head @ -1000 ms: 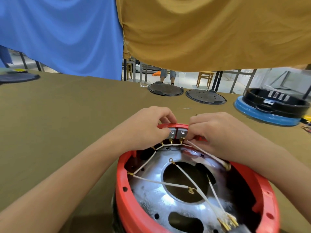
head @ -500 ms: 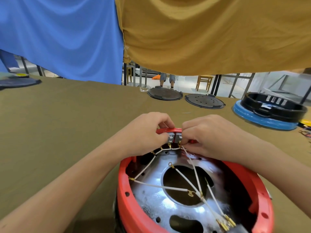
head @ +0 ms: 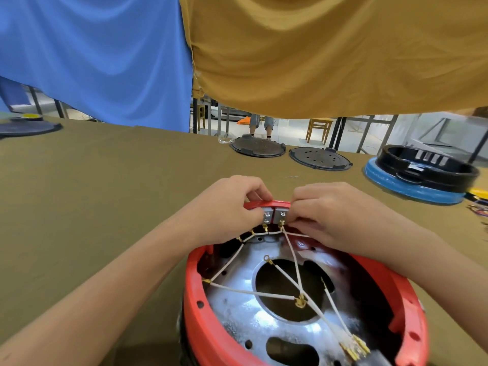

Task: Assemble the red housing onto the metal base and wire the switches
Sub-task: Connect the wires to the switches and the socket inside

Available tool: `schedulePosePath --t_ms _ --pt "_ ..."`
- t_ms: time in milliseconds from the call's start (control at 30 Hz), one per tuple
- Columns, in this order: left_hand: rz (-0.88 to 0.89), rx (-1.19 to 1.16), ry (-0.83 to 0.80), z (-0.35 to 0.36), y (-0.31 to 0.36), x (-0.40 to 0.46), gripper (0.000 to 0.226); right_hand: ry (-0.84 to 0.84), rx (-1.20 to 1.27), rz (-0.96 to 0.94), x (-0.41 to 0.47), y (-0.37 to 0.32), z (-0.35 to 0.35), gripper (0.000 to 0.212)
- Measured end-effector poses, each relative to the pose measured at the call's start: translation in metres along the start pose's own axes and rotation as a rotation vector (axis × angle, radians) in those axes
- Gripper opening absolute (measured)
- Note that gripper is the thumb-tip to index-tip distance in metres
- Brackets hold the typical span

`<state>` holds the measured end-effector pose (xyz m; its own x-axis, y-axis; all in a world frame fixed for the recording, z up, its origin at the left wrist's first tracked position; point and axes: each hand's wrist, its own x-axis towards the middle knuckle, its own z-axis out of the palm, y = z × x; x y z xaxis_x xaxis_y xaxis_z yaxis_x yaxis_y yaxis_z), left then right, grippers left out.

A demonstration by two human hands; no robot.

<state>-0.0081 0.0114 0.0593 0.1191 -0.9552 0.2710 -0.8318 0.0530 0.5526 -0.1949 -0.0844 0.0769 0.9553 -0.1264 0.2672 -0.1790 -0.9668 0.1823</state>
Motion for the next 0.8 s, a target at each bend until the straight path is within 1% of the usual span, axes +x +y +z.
schedulePosePath --t_ms 67,100,167,233,367,600,700,800 --pt "-0.001 -0.004 -0.001 0.000 0.000 0.000 0.021 0.082 0.150 0.065 -0.007 0.002 -0.002 0.005" --pt "0.000 -0.003 -0.001 0.001 0.000 0.000 0.020 0.086 0.197 0.078 -0.008 0.002 -0.002 0.008" --pt "0.002 0.002 -0.005 0.001 0.000 0.000 0.019 0.031 0.235 0.058 -0.006 0.001 -0.002 0.013" --pt "0.008 0.014 -0.001 0.001 0.000 0.000 0.018 -0.014 0.210 0.019 -0.003 0.000 -0.001 0.014" --pt "0.013 0.015 0.000 0.001 0.000 0.000 0.017 -0.028 0.088 -0.064 -0.001 -0.001 -0.001 0.011" --pt "0.018 0.017 -0.002 0.000 -0.002 0.000 0.017 -0.023 0.012 -0.085 0.003 0.000 0.000 0.013" --pt "0.008 -0.003 -0.008 0.000 -0.001 0.000 0.016 0.035 0.122 -0.016 0.000 0.003 0.002 0.011" --pt "0.001 -0.012 -0.018 0.000 -0.001 0.000 0.015 0.176 0.303 0.096 -0.008 0.010 0.001 0.016"
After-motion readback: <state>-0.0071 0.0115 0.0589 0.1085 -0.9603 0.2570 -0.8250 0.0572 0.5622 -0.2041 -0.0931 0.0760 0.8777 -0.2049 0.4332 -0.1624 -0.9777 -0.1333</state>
